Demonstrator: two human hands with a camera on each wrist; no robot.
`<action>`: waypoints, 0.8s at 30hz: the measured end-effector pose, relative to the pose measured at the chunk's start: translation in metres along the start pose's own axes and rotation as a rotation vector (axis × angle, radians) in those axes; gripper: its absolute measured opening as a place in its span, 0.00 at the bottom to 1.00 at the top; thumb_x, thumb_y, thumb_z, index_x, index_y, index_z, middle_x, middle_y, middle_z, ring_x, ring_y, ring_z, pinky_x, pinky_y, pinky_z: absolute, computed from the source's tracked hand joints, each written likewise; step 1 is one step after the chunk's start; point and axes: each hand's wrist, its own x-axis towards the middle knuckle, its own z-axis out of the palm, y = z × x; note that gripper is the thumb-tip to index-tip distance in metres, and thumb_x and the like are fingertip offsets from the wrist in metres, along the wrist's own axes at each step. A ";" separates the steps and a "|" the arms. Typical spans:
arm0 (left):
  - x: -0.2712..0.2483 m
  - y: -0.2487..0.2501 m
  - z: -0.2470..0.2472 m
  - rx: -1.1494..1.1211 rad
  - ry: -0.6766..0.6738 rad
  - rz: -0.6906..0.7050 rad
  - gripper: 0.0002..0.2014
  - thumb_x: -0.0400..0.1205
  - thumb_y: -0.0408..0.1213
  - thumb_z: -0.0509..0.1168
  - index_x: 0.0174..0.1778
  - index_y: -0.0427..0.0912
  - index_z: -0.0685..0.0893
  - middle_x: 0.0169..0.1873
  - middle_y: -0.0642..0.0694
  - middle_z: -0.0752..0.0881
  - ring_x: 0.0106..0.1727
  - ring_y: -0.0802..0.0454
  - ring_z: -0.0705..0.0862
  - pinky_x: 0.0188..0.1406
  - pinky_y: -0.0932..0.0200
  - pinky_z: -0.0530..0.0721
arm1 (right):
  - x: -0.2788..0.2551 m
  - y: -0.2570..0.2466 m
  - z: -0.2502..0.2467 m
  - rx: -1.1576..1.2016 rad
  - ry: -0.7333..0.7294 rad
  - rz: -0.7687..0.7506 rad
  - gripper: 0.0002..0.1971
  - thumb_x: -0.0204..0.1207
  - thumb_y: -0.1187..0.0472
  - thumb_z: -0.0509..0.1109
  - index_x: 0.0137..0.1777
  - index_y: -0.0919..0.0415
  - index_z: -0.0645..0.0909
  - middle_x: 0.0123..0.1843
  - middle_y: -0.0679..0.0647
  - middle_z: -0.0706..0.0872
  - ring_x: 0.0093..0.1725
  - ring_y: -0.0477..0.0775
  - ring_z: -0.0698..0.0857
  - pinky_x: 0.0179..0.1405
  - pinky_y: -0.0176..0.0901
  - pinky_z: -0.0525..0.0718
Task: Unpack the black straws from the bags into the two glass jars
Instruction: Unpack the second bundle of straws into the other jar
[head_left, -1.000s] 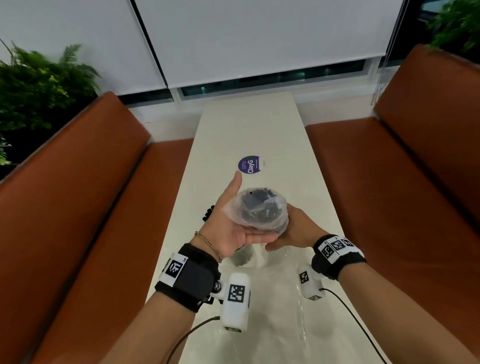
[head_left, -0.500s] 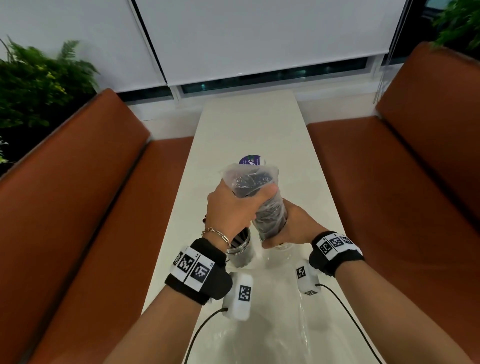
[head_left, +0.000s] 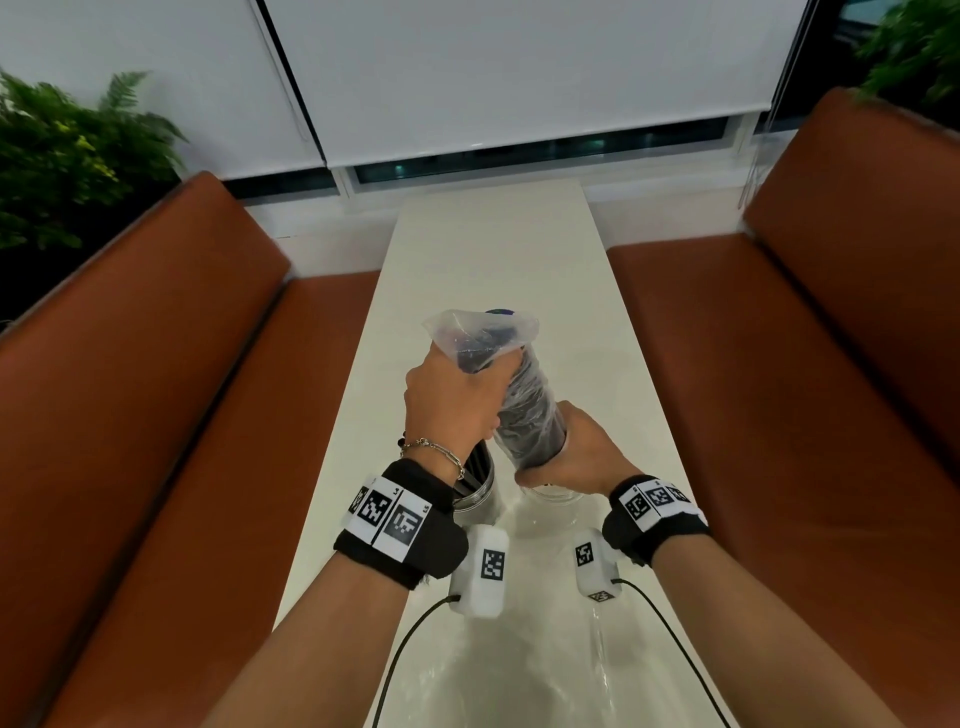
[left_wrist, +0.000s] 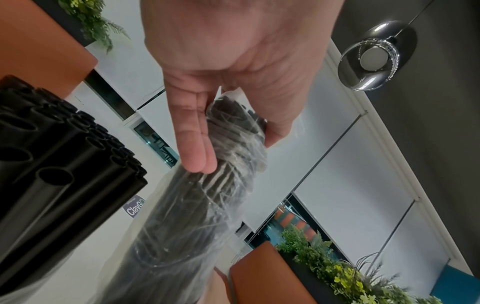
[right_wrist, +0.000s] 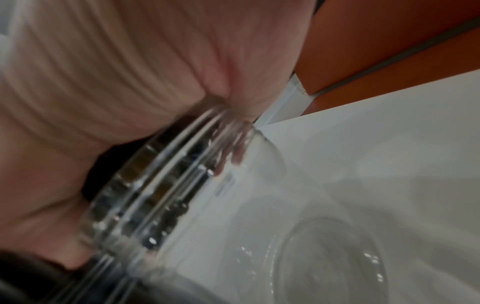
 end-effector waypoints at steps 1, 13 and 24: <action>0.000 0.000 0.000 0.004 -0.003 0.005 0.28 0.76 0.66 0.75 0.64 0.50 0.88 0.37 0.45 0.95 0.21 0.53 0.92 0.25 0.60 0.94 | -0.001 0.000 0.002 0.000 0.012 0.005 0.33 0.53 0.55 0.94 0.56 0.52 0.80 0.56 0.54 0.89 0.55 0.57 0.90 0.57 0.59 0.93; -0.018 0.009 0.008 0.382 0.003 0.410 0.34 0.84 0.77 0.51 0.74 0.61 0.84 0.64 0.51 0.90 0.63 0.49 0.89 0.59 0.48 0.92 | -0.015 0.017 0.008 0.101 -0.012 0.134 0.51 0.43 0.41 0.96 0.70 0.47 0.80 0.64 0.43 0.89 0.63 0.50 0.88 0.63 0.50 0.92; -0.026 0.030 0.004 0.353 0.127 0.456 0.30 0.92 0.63 0.55 0.51 0.40 0.91 0.54 0.46 0.82 0.41 0.48 0.85 0.40 0.59 0.80 | -0.033 0.017 0.009 0.213 -0.004 0.112 0.55 0.51 0.50 0.97 0.79 0.42 0.71 0.69 0.39 0.82 0.69 0.48 0.80 0.65 0.44 0.80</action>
